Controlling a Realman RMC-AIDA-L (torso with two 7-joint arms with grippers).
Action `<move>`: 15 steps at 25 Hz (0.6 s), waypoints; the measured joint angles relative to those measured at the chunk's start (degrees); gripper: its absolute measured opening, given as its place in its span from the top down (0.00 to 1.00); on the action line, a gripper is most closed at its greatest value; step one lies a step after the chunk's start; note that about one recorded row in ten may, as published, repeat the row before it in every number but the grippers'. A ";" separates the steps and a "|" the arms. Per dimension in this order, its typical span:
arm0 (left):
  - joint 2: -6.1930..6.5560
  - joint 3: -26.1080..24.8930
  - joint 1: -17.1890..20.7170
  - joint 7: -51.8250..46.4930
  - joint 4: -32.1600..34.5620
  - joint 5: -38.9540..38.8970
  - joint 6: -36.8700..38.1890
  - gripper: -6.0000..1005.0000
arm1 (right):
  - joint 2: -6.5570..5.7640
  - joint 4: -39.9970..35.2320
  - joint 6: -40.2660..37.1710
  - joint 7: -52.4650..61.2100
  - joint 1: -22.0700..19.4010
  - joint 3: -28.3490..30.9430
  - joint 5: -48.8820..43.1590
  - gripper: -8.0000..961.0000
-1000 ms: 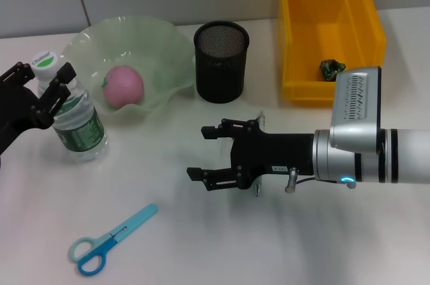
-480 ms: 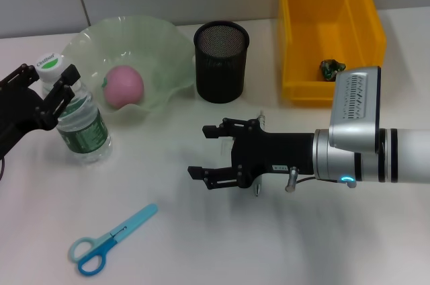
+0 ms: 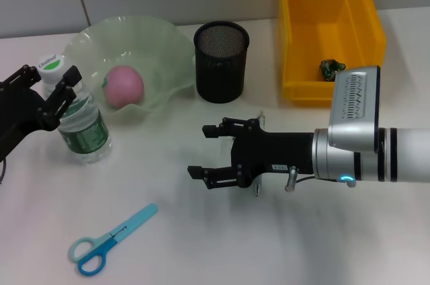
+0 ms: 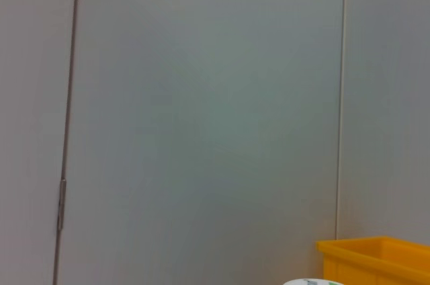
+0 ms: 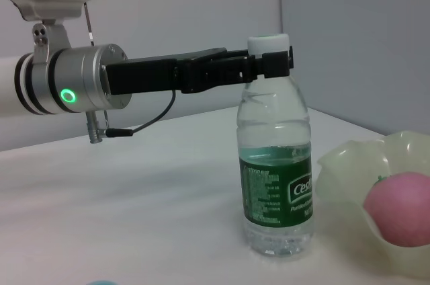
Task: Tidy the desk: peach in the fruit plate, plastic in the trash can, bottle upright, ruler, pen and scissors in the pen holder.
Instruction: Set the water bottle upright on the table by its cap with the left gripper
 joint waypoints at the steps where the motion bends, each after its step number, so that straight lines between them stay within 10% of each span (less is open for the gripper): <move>1: 0.00 0.03 -0.09 0.25 -0.30 0.00 -0.04 0.49 | 0.00 0.00 0.00 0.00 0.02 0.00 0.00 0.13; 15: -0.01 0.04 -0.25 0.29 -0.40 0.00 -0.10 0.48 | 0.00 0.00 0.00 0.00 0.04 0.00 0.00 0.13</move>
